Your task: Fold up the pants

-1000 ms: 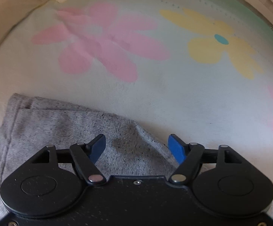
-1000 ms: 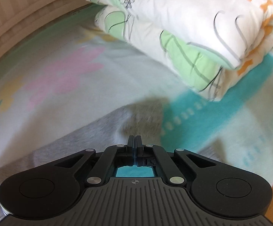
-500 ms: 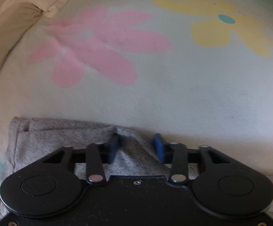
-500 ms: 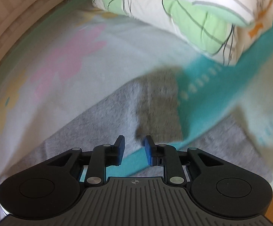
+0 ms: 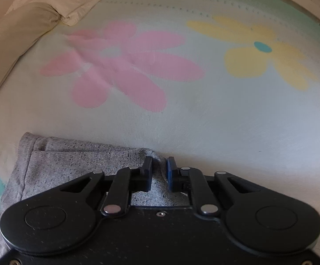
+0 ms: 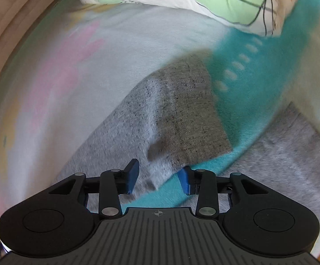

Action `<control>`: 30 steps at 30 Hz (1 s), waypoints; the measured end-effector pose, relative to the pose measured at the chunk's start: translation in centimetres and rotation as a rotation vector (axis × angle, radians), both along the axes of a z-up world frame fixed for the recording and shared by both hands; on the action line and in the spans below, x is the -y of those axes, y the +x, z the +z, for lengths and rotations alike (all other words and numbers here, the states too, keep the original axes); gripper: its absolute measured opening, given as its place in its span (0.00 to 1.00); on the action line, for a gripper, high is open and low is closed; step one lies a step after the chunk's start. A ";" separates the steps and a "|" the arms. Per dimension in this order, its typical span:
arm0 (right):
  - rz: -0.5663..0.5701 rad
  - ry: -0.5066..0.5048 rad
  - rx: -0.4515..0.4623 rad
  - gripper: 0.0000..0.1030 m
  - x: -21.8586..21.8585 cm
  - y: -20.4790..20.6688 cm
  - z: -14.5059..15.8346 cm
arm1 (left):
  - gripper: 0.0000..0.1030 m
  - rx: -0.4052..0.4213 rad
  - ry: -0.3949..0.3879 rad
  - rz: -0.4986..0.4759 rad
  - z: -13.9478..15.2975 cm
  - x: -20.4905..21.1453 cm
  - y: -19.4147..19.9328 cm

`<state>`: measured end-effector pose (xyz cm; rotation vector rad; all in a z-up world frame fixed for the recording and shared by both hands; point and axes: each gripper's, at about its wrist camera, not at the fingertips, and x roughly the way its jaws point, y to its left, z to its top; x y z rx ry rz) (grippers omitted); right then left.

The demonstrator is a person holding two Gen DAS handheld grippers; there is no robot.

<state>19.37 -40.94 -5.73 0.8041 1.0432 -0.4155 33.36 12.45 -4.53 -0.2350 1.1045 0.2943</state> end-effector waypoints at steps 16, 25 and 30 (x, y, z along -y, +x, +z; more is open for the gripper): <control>0.136 -0.267 0.295 0.03 -4.0 -4.5 15.1 | 0.15 0.257 -0.050 -0.041 11.0 -1.0 -12.7; 0.145 -0.309 0.145 0.03 -2.6 -11.4 11.4 | 0.14 0.311 -0.057 -0.060 10.9 -1.8 -25.2; 0.161 -0.306 0.090 0.03 -2.8 -13.6 10.6 | 0.13 0.232 -0.070 -0.072 7.2 -1.2 -28.5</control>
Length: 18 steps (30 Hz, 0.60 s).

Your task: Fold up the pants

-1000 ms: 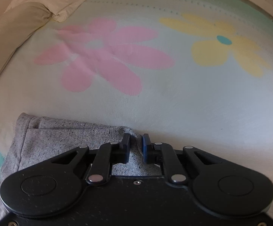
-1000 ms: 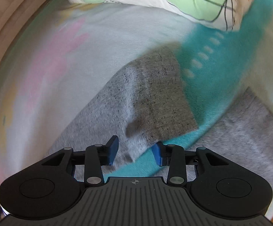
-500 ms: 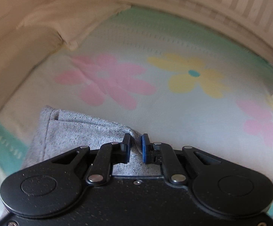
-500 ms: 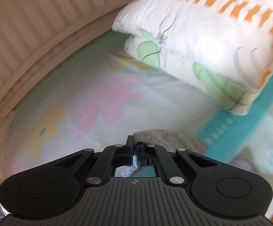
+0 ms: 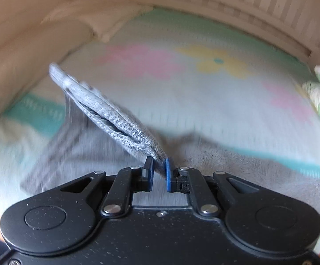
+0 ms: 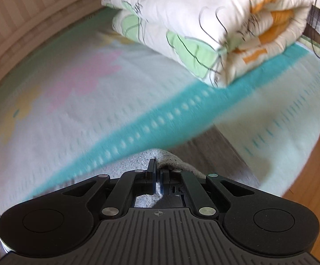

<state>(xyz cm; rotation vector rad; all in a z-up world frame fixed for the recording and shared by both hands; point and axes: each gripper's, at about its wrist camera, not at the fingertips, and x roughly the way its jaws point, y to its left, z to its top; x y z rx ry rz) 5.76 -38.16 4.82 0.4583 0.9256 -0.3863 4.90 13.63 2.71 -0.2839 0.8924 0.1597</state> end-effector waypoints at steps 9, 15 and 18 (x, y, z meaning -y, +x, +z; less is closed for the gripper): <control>-0.005 -0.012 -0.051 0.03 0.9 -0.9 -1.9 | 0.10 -0.124 -0.034 0.007 -4.8 1.1 -1.0; -0.043 0.058 -0.063 0.03 2.2 -1.5 -2.8 | 0.10 -0.126 -0.059 0.023 -5.2 0.9 -1.0; -0.019 -0.057 0.132 0.03 0.9 -2.8 0.2 | 0.10 -0.115 -0.066 0.027 -4.8 0.8 -1.0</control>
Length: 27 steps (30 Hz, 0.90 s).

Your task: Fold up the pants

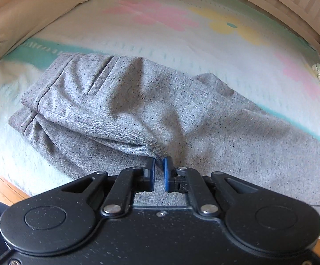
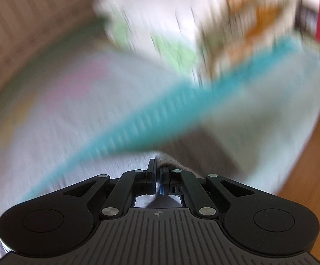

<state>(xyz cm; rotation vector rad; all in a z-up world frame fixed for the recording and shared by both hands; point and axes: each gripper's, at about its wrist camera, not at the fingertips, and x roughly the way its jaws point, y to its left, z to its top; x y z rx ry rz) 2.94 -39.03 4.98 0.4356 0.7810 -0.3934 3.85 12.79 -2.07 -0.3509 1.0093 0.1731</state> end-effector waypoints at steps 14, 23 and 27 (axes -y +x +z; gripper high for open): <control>-0.033 0.171 -0.382 0.04 2.3 0.6 -5.9 | 0.10 -0.027 -0.014 -0.004 -0.9 -0.4 0.0; -0.152 0.196 -0.272 0.17 5.2 -1.2 -4.0 | 0.05 -0.075 -0.025 0.030 -1.5 -1.3 0.2; -0.173 0.122 -0.297 0.20 6.9 -0.4 -3.9 | 0.01 -0.085 0.041 0.130 -1.5 -2.9 0.1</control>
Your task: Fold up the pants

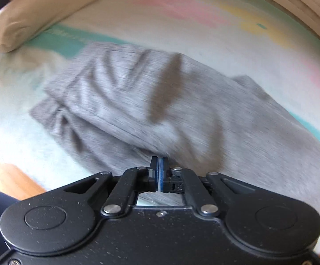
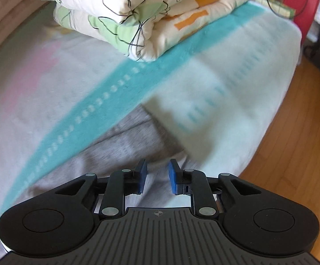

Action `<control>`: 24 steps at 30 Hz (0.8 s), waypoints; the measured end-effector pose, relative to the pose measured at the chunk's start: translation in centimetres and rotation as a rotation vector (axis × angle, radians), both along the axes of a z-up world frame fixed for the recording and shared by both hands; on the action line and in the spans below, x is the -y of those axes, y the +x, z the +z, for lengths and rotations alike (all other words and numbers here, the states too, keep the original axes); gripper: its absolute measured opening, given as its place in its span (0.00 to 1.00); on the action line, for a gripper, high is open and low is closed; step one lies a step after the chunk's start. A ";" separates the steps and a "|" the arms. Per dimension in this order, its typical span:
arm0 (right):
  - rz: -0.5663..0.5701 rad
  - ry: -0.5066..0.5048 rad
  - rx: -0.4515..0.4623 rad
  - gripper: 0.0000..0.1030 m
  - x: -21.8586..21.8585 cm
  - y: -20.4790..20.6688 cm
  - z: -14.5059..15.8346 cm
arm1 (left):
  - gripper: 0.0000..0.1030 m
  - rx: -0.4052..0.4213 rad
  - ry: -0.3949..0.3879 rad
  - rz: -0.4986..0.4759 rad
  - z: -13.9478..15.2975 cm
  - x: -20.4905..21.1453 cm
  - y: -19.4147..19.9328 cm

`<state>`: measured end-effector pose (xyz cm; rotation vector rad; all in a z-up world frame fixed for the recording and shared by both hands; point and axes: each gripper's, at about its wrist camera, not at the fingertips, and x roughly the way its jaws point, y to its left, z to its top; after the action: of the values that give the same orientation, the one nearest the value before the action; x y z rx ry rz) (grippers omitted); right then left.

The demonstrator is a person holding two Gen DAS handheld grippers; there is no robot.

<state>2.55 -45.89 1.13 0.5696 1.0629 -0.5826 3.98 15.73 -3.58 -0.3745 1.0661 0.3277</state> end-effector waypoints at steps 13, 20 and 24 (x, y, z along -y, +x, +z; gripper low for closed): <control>0.024 -0.022 0.017 0.23 1.6 4.8 -2.0 | 0.08 0.051 0.018 -0.347 3.7 9.0 3.0; 0.009 -0.015 -0.009 0.26 2.1 4.9 -4.2 | 0.27 0.015 -0.072 -0.671 4.0 17.6 7.2; 0.029 -0.018 -0.013 0.27 2.2 4.8 -4.8 | 0.37 0.010 -0.065 -0.798 1.5 21.8 7.5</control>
<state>7.35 -48.10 -3.62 0.5349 1.0751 -0.5709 11.47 -6.04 -2.09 0.0116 1.1329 -0.4201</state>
